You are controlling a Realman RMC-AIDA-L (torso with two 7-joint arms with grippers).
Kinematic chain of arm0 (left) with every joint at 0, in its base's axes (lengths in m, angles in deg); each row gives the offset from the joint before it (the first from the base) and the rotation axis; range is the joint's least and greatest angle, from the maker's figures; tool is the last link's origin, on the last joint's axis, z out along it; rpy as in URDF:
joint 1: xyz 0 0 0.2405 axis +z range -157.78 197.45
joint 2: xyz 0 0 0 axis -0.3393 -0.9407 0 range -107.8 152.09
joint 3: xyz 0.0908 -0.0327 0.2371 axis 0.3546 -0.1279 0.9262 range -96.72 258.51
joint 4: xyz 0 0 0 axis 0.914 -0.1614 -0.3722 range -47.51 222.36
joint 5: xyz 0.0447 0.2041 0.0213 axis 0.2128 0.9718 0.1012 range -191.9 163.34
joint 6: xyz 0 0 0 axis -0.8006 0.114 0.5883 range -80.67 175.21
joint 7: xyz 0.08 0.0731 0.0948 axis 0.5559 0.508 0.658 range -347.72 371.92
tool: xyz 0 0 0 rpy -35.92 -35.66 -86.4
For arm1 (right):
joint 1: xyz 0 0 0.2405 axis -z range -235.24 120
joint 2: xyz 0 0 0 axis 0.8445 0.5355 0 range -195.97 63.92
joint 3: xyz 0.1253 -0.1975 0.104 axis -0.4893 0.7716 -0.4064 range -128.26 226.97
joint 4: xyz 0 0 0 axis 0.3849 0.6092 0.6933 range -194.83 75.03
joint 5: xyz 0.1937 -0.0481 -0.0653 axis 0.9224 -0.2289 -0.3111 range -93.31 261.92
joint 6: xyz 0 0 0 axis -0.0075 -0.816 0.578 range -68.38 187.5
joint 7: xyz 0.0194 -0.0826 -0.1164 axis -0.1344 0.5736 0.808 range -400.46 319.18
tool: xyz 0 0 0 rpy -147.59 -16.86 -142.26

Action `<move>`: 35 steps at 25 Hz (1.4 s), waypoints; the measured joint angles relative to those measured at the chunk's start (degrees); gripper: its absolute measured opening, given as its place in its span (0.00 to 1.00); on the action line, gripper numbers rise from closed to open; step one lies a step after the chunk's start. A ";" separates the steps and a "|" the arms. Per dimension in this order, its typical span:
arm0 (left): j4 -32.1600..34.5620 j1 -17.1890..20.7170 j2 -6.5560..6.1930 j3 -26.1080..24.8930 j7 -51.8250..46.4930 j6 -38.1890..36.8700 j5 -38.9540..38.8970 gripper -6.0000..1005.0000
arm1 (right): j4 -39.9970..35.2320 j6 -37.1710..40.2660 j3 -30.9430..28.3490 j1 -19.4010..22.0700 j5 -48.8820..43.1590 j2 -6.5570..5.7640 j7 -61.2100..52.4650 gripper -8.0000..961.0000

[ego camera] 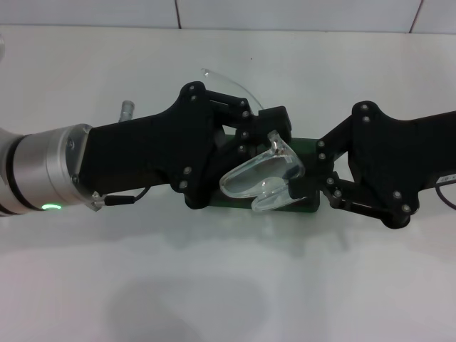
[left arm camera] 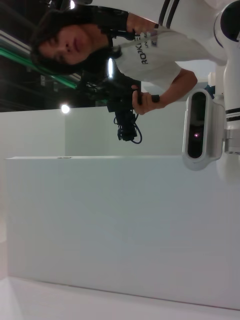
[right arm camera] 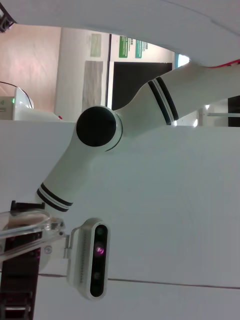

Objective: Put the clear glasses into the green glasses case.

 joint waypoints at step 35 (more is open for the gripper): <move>-0.30 3.63 -0.67 -16.51 1.50 5.63 -0.86 0.06 | -15.70 3.61 -0.37 7.19 6.28 -0.08 1.76 0.06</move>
